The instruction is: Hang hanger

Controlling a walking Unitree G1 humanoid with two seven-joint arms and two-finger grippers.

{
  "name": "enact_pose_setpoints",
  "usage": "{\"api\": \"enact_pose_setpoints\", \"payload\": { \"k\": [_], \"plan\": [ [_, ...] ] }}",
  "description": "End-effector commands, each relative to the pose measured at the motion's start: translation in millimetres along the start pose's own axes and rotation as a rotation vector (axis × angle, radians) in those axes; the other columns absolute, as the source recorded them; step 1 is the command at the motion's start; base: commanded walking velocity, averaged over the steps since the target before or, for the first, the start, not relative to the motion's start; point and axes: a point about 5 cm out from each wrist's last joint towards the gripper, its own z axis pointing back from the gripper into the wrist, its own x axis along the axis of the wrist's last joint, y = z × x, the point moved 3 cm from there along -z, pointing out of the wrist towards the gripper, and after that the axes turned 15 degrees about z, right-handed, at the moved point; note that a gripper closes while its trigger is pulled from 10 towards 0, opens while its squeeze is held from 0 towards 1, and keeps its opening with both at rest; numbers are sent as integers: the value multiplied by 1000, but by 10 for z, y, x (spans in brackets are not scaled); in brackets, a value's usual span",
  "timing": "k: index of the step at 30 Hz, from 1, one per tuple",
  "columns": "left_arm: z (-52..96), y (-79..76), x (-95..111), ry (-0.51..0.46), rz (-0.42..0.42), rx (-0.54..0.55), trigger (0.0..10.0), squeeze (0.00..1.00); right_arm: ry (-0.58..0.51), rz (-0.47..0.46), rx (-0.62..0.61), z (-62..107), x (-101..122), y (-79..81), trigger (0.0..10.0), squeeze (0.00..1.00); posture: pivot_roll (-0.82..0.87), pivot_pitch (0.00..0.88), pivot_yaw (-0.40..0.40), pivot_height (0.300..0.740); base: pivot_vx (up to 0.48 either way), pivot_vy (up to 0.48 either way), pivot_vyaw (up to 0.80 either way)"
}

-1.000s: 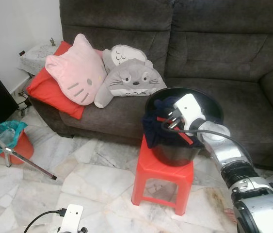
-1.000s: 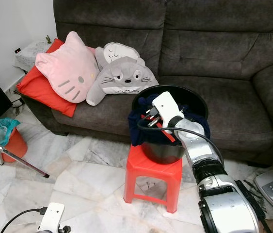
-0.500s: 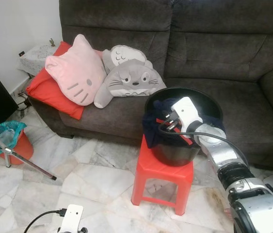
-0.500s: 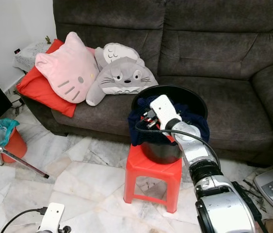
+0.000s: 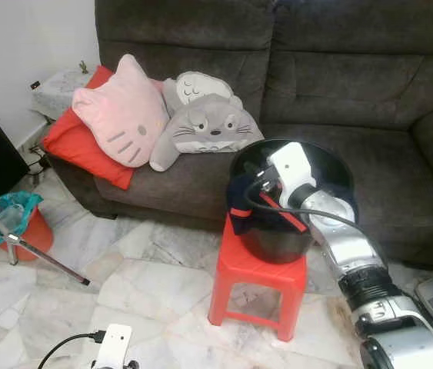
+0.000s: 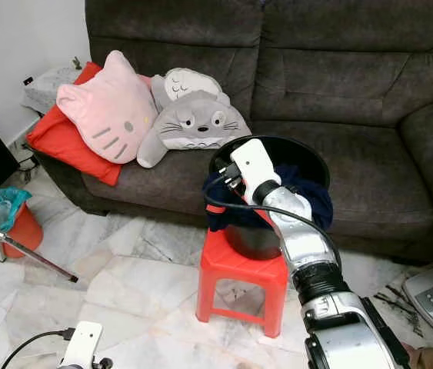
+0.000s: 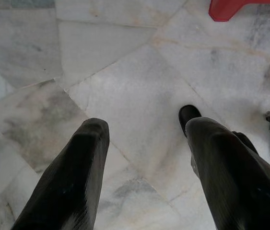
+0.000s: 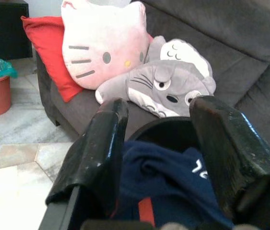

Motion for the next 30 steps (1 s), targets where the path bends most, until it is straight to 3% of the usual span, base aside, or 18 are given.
{"api": "enact_pose_setpoints", "payload": {
  "k": [1, 2, 3, 4, 5, 6, 12, 16, 17, 24, 30],
  "plan": [
    [7, 50, -37, 21, -16, 8, 10000, 0, 1, -1, -3, 3, 35, 13, 10000, 1000, -214, 0, 79, 740, 0, 0, 0],
    [7, 49, -37, 21, -14, 8, 10000, 0, 12, -3, -20, 45, 37, 20, 10000, 976, -213, 0, 76, 740, 0, 0, 0],
    [7, 49, -39, 21, -13, 9, 10000, 0, 19, 9, -30, 77, 46, 24, 10000, 647, -212, 0, 75, 740, 0, 0, 0],
    [8, 50, -41, 21, -12, 9, 10000, 0, 32, 32, -41, 113, 48, 31, 10000, 94, -215, 0, 74, 740, 0, 0, 0],
    [8, 50, -42, 21, -11, 10, 10000, 0, 42, 49, -48, 138, 50, 38, 10000, 94, -215, 0, 74, 740, 0, 0, 0],
    [8, 51, -43, 21, -11, 10, 10000, 0, 56, 68, -57, 170, 48, 49, 10000, 0, -221, 0, 74, 740, 0, 0, 0],
    [9, 50, -50, 25, -14, 7, 10000, 0, 140, 230, -32, 528, 135, 279, 10000, 0, -228, 0, 69, 740, 0, 0, 0],
    [9, 51, -50, 25, -15, 7, 10000, 0, 180, 300, -19, 657, 144, 345, 10000, 0, -232, 0, 69, 740, 0, 0, 0],
    [8, 49, -48, 25, -16, 6, 10000, 0, 241, 368, -11, 743, 61, 359, 10000, 0, -235, 0, 68, 740, 0, 0, 0],
    [7, 41, -41, 24, -15, 4, 10000, 0, 461, 423, -6, 936, -350, 424, 10000, 0, -230, 0, 63, 740, 0, 0, 0],
    [6, 40, -38, 23, -13, 4, 10000, 0, 530, 393, -47, 958, -492, 382, 10000, 0, -225, 0, 62, 740, 0, 0, 0]
  ]
}}
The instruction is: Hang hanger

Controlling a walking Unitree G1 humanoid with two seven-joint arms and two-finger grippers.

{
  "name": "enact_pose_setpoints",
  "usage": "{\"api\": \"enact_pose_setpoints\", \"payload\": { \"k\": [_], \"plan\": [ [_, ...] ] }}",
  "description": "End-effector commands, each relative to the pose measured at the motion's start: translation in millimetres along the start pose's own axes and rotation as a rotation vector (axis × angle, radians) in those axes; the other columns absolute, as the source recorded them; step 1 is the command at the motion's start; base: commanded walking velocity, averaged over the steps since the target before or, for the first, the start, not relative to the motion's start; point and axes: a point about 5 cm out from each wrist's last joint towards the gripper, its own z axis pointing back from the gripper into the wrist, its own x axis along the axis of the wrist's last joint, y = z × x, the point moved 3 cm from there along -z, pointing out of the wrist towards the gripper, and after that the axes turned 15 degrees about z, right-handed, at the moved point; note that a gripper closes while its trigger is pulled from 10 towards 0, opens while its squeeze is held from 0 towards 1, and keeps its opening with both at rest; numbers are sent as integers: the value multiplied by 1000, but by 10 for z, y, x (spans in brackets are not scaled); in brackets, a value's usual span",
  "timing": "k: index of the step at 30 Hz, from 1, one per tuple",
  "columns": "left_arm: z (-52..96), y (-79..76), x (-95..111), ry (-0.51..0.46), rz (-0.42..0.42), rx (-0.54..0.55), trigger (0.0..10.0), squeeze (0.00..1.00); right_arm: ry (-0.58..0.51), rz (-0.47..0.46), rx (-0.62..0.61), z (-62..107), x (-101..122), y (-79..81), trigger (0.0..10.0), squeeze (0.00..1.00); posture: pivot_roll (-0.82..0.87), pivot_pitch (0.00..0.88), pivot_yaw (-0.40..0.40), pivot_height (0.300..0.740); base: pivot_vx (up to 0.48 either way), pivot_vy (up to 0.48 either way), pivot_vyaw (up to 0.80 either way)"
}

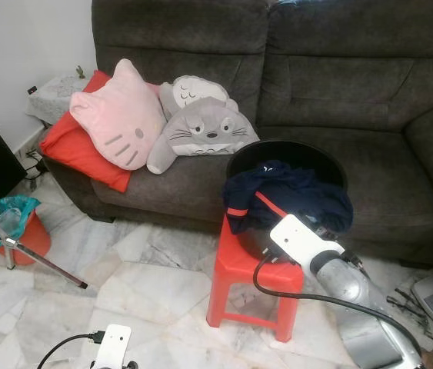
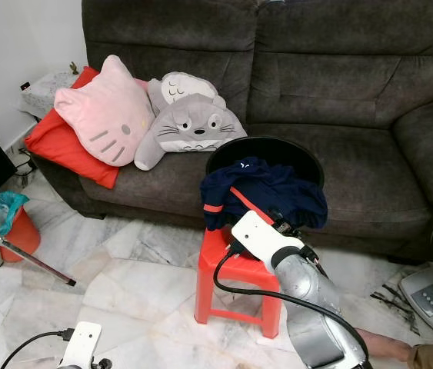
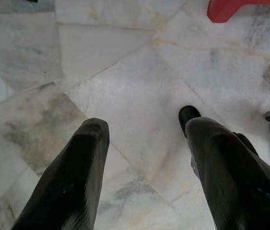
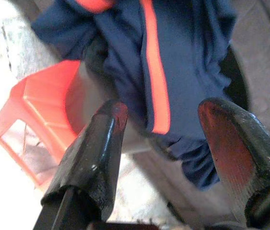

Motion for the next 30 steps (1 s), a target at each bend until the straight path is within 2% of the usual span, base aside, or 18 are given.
{"api": "enact_pose_setpoints", "payload": {
  "k": [1, 7, 17, 27, 30],
  "plan": [
    [4, 27, -32, 19, -12, 2, 10000, 0, 37, 1, -32, -9, -61, -59, 10000, 0, -226, 0, 63, 740, 0, 0, 0],
    [5, 29, -33, 19, -15, 2, 10000, 0, 109, 37, -55, -71, -259, -48, 10000, 0, -229, 0, 63, 740, 0, 0, 0],
    [8, 36, -47, 19, -15, 6, 10000, 0, 136, 51, -65, -154, -381, -7, 10000, 0, -225, 0, 64, 740, 0, 0, 0],
    [10, 42, -58, 20, -20, 8, 10000, 0, 25, 40, -87, -218, -254, -93, 10000, 0, -225, 0, 64, 740, 0, 0, 0],
    [11, 43, -60, 20, -20, 8, 10000, 0, 0, 6, -91, -232, -214, -125, 10000, 0, -226, 0, 65, 740, 0, 0, 0]
  ]
}}
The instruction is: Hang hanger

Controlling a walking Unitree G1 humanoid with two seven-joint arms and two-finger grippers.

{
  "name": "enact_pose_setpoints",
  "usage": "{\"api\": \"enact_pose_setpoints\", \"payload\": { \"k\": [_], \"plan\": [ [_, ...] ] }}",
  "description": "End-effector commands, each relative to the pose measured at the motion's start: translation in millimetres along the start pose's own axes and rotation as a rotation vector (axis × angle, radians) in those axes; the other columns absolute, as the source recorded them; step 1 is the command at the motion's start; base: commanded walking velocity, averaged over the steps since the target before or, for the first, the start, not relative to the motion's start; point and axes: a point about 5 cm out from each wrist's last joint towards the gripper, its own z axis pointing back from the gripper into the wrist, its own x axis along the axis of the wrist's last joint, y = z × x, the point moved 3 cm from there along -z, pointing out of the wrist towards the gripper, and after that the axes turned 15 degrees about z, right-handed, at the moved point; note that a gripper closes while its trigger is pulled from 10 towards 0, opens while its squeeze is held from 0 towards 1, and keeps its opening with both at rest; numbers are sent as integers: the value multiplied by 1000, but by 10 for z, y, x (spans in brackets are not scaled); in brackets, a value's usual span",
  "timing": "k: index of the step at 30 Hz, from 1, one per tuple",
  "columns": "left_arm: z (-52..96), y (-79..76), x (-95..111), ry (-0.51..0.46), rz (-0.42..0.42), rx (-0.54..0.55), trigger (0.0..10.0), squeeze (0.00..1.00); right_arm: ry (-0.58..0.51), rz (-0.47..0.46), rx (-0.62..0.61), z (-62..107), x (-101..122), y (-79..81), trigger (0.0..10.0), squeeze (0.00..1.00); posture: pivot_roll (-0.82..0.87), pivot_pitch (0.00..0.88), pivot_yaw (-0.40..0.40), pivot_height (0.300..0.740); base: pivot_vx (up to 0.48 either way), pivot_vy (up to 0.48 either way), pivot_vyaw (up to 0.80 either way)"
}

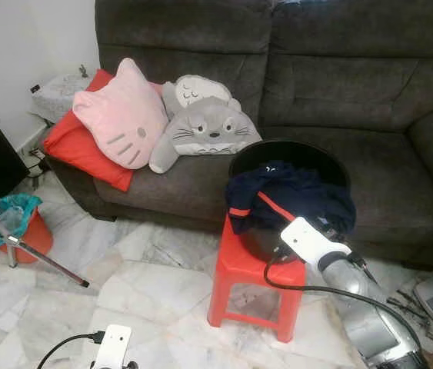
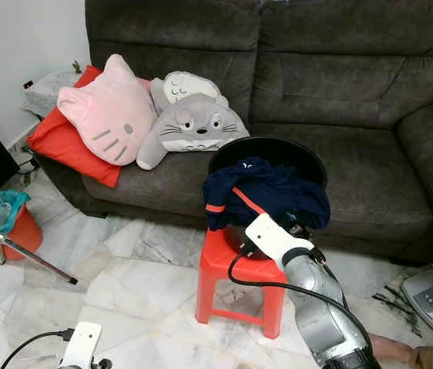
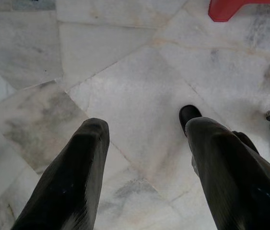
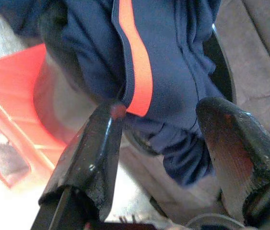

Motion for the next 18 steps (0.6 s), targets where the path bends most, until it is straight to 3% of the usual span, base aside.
{"api": "enact_pose_setpoints", "payload": {
  "k": [1, 18],
  "plan": [
    [10, 42, -57, 20, -18, 8, 10000, 0, -13, -32, -6, -18, 16, -53, 10000, 0, -226, 0, 65, 740, 0, 0, 0],
    [8, 36, -49, 17, -14, 9, 10000, 0, -64, -33, 25, -96, 40, -52, 10000, 0, -220, 0, 60, 740, 0, 0, 0]
  ]
}}
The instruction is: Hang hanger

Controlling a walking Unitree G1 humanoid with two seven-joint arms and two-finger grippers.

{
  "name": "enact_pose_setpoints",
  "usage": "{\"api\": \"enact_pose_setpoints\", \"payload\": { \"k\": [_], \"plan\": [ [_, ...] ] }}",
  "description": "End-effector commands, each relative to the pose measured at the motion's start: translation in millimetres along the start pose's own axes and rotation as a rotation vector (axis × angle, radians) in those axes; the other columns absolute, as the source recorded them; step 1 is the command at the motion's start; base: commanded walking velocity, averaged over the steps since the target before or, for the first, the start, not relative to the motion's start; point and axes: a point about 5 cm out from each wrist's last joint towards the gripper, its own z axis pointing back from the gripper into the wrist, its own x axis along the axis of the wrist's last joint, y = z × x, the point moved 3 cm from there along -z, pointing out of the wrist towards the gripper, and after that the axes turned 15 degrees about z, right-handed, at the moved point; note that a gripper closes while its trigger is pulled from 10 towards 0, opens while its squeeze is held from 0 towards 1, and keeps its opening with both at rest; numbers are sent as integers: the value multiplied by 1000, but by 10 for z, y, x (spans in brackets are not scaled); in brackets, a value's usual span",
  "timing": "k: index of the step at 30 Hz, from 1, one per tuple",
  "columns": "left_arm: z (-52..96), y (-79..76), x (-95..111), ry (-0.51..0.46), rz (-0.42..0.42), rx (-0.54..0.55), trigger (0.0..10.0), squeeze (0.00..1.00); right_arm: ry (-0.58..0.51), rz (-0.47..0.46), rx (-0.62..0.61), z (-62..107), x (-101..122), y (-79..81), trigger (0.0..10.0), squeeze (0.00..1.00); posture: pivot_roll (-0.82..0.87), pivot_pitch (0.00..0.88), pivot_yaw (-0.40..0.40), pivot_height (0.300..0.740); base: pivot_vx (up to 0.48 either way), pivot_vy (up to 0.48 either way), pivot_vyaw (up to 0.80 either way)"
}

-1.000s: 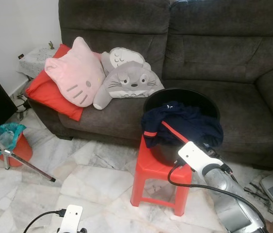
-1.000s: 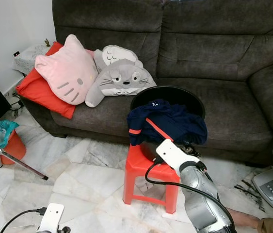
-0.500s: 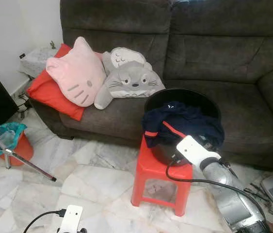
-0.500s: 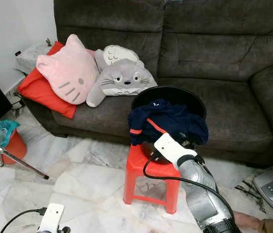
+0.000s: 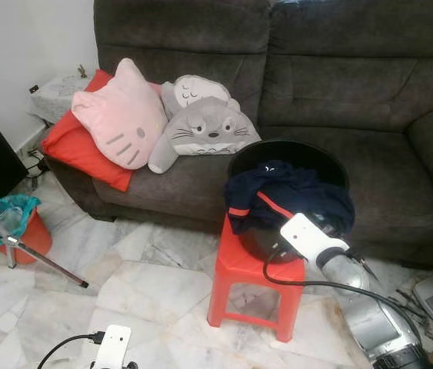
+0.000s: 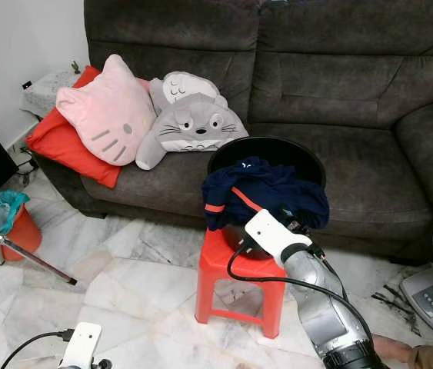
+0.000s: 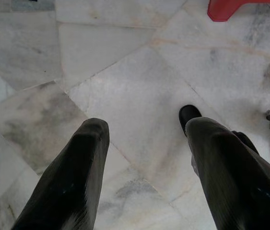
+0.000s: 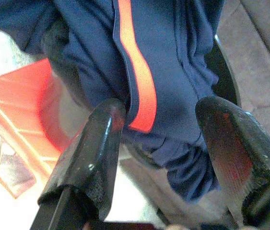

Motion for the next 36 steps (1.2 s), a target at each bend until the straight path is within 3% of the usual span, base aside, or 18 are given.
{"api": "enact_pose_setpoints", "payload": {
  "k": [1, 11, 28, 36],
  "plan": [
    [7, 35, -42, 16, -14, 8, 10000, 0, -14, -14, 6, -17, 14, -25, 10000, 0, -220, 0, 60, 740, 0, 0, 0],
    [5, 28, -30, 15, -12, 7, 10000, 0, -42, -33, 3, -34, 66, -69, 10000, 0, -222, 0, 61, 740, 0, 0, 0],
    [2, 16, -20, 13, -8, 5, 10000, 0, 3, -15, -1, -37, -31, -52, 10000, 0, -220, 0, 60, 740, 0, 0, 0],
    [2, 16, -24, 15, -7, 5, 10000, 0, 32, -23, 25, -51, -88, 19, 10000, 0, -220, 0, 60, 740, 0, 0, 0]
  ]
}}
